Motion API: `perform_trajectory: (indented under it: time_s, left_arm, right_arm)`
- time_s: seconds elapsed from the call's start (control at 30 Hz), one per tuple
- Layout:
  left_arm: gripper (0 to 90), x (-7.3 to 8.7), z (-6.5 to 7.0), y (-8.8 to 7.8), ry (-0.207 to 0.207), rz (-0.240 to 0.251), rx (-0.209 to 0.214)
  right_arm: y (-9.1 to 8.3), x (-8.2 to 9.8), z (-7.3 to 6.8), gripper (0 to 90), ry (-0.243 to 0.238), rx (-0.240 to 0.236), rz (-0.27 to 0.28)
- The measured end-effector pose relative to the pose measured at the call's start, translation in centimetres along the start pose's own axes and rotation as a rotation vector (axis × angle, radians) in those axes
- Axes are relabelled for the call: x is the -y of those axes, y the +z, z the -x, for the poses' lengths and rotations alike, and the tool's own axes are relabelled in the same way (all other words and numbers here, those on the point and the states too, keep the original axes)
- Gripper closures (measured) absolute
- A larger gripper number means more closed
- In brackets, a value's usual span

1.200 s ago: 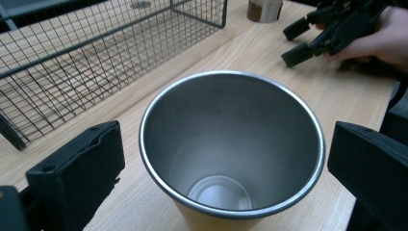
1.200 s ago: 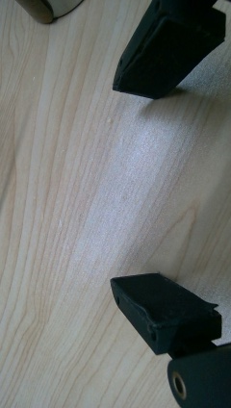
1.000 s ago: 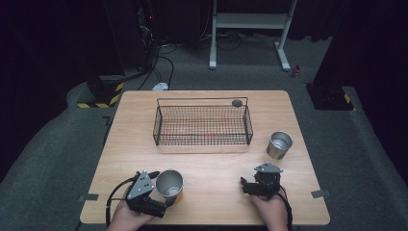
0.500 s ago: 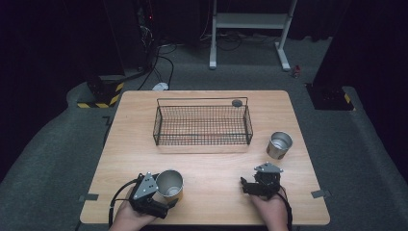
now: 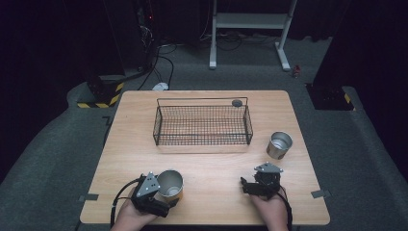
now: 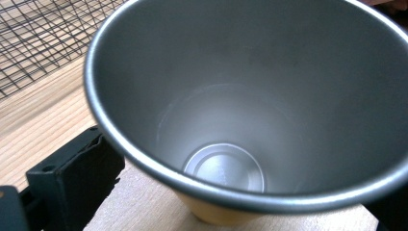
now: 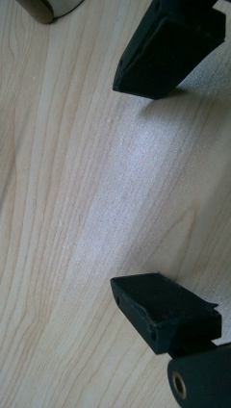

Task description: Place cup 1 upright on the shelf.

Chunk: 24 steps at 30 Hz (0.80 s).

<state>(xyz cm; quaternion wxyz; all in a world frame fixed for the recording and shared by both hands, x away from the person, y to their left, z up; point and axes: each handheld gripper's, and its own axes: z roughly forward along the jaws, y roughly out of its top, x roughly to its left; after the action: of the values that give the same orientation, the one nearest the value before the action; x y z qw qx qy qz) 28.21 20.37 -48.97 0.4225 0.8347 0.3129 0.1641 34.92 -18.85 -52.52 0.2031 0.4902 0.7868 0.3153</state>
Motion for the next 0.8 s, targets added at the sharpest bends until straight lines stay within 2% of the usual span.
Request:
perform_trajectory:
  time_s: [0.2,0.33,0.7,0.8]
  left_arm:
    - [6.6,0.09,0.03,0.31,-0.006,0.006,0.009]
    - [17.6,0.13,0.16,0.37,-0.001,0.022,0.009]
    - [18.1,0.11,0.25,0.43,0.004,0.027,-0.025]
    - [11.8,-0.14,0.30,0.79,-0.008,0.040,-0.041]
  right_arm:
    - [0.01,0.00,0.02,8.9,-0.003,0.000,0.001]
    - [0.00,0.00,0.00,8.9,0.000,0.000,0.000]
    - [0.00,0.00,0.00,8.9,0.000,0.000,0.000]
    - [0.00,0.00,0.00,8.9,0.000,0.000,0.000]
